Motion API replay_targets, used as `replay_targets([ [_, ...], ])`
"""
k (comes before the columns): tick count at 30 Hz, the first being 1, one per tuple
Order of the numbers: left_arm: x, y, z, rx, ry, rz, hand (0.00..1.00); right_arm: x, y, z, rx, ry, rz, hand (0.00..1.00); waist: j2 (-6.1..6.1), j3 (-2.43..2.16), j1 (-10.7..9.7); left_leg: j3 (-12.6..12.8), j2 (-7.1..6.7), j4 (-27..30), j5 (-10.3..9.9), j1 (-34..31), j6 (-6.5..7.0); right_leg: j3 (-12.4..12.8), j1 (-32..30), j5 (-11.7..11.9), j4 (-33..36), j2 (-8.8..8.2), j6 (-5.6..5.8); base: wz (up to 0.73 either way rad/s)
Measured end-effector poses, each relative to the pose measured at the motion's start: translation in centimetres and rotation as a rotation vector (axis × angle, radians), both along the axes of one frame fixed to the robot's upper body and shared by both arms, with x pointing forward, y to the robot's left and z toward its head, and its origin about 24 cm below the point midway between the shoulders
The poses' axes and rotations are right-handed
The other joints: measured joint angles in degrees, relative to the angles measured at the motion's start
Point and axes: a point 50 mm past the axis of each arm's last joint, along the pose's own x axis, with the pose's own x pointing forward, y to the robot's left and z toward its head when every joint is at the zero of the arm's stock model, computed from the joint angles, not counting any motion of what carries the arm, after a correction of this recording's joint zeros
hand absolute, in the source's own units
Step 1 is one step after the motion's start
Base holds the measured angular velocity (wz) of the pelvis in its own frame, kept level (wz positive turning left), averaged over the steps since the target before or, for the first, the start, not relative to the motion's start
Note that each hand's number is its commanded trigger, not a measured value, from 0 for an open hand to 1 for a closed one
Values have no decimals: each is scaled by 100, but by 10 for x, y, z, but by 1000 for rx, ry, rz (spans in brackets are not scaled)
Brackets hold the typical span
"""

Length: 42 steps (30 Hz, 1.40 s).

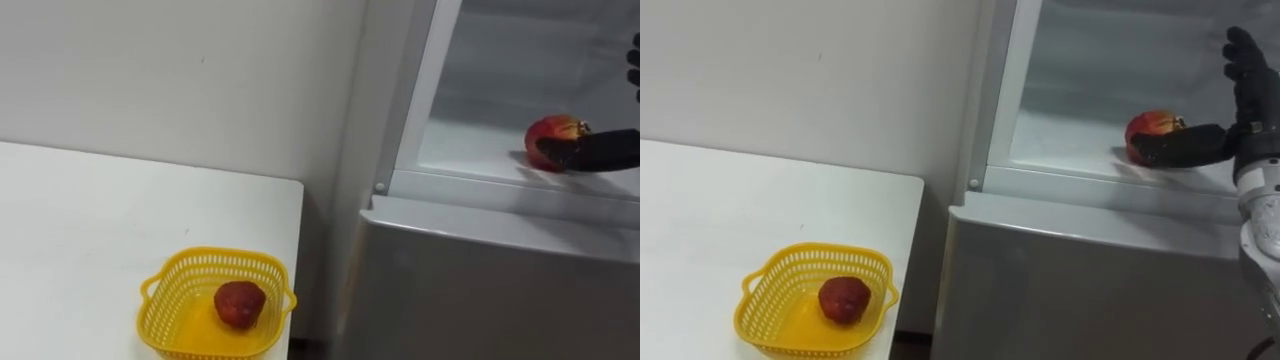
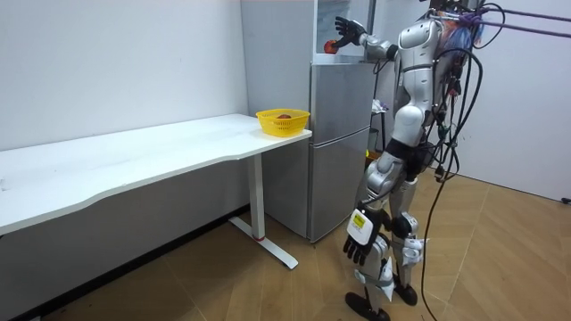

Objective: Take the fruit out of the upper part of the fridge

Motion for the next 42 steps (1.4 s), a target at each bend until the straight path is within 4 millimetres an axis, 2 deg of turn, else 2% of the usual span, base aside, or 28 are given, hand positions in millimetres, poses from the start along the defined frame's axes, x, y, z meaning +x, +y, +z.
replay_targets([
  [9, -1, -1, 0, -11, 7, 2, 0, 1, -7, -9, 2, 44, -33, 0, 42, 4, 105, -79, -3, 7, 3, -40, -5, -72, -3, 0, 0, 0, 0, 1],
  [21, -3, -2, 0, -14, 19, 4, 0, 2, -11, -17, 7, 85, -45, 0, 18, -10, 145, -209, -10, 99, 14, -199, -21, -279, -104, -3, 84, -15, 5, 7],
  [23, -3, -2, 0, -19, 21, 4, 0, 4, -11, -16, 6, 90, -45, 0, 24, -1, 142, -214, -10, 110, 14, -237, -21, -331, -111, -3, 82, -24, 4, 0],
  [29, -3, -3, 1, -20, 11, -4, 0, 4, -13, -19, 9, 108, -47, 0, 50, 10, 144, -235, -37, 196, 17, -325, -15, -338, -153, -3, 84, -34, 3, 0],
  [34, -10, -2, 2, -24, 32, -2, 0, 10, -18, -21, 27, 139, -75, 0, 57, 6, 132, -266, -58, 207, 29, -327, 3, -342, -150, -2, 99, -56, 3, 0],
  [42, -7, 2, 5, -11, 24, -32, 0, 13, -22, -23, 70, 160, -88, 0, 43, -9, 120, -284, -83, 217, 39, -358, 19, -403, -149, -2, 98, -72, 2, 3],
])
